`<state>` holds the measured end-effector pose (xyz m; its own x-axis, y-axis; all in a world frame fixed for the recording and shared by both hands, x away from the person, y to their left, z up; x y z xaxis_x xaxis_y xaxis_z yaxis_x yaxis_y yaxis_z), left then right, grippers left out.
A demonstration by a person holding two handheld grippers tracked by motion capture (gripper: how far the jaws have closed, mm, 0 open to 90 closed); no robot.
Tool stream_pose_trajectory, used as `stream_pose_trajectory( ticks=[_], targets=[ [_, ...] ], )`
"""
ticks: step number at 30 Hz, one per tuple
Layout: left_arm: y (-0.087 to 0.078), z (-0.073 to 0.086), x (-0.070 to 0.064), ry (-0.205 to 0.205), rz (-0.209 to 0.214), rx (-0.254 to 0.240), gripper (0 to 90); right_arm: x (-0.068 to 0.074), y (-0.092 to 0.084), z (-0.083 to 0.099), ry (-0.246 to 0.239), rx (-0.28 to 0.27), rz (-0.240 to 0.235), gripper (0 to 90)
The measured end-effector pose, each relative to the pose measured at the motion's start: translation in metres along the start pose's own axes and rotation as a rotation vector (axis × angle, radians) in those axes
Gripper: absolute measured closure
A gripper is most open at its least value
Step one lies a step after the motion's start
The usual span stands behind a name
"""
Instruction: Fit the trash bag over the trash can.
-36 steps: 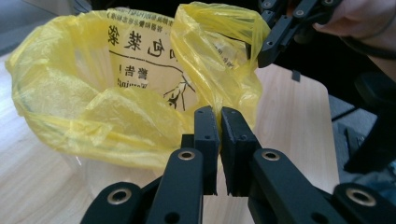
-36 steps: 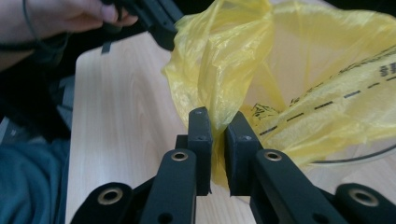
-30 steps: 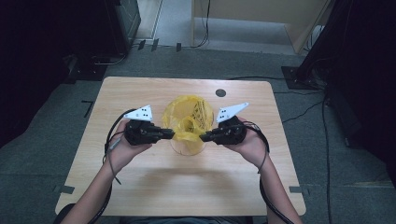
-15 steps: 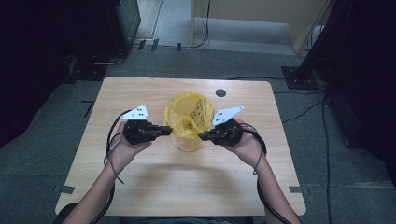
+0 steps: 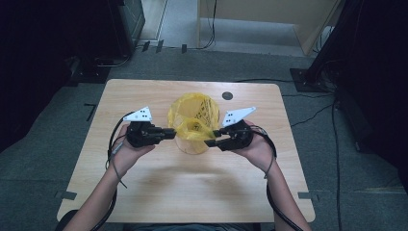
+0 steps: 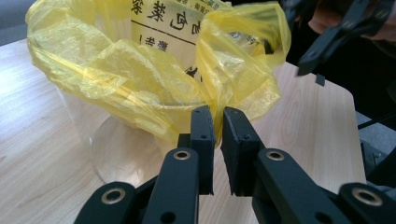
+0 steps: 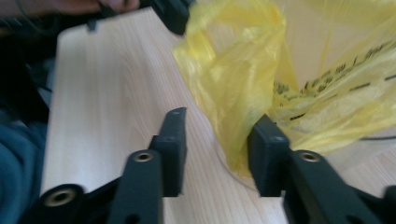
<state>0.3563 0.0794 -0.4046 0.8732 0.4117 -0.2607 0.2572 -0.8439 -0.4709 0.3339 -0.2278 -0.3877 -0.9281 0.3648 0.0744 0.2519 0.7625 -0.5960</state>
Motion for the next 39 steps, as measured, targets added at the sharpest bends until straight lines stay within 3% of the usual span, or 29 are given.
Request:
stream_pose_trajectory(
  ticks=[2,10,13,17,22,26,30,34,37,39],
  targets=[
    [-0.001,-0.001,-0.001,0.007,-0.004,-0.004,82.7,-0.001,-0.005,-0.003,0.022,-0.039,-0.012,57.9],
    [-0.002,-0.003,-0.004,0.023,-0.004,-0.003,82.8,-0.006,-0.002,-0.008,0.109,-0.172,0.053,43.0],
    [-0.003,-0.005,-0.005,0.026,-0.004,-0.003,82.2,-0.008,-0.002,-0.010,0.144,-0.214,0.036,38.0],
    [-0.005,-0.008,-0.005,0.022,0.003,-0.007,74.8,-0.008,-0.006,-0.011,0.102,-0.163,0.076,34.6],
    [-0.009,-0.018,-0.006,-0.001,0.031,-0.015,57.6,-0.009,-0.016,-0.015,0.114,-0.199,0.088,34.2],
    [-0.008,-0.026,-0.006,0.011,0.037,-0.017,53.2,-0.010,-0.014,-0.021,0.126,-0.208,0.075,35.5],
    [-0.003,-0.034,-0.004,-0.003,0.045,0.001,51.0,-0.013,-0.004,-0.026,0.156,-0.172,0.088,38.4],
    [0.004,-0.041,-0.002,-0.026,0.071,0.010,52.7,-0.014,-0.002,-0.029,0.172,-0.178,0.071,55.0],
    [0.008,-0.043,-0.003,-0.027,0.072,0.034,68.2,-0.011,-0.003,-0.031,0.162,-0.174,0.055,75.6],
    [0.007,-0.043,-0.006,-0.021,0.100,0.026,82.2,-0.007,-0.004,-0.031,0.127,-0.175,0.033,81.1]
  ],
)
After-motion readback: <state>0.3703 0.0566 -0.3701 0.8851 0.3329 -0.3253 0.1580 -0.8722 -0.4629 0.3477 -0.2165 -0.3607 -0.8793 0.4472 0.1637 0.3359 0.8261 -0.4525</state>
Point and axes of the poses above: each handheld gripper's, and its own axes: y roughly forward along the jaws, z roughly out of its underside, x roughly to its left, the point moved 1 cm from there along y, roughly forward along the jaws, and after that the axes turned 3 degrees about -y, right-handed, at the moved point
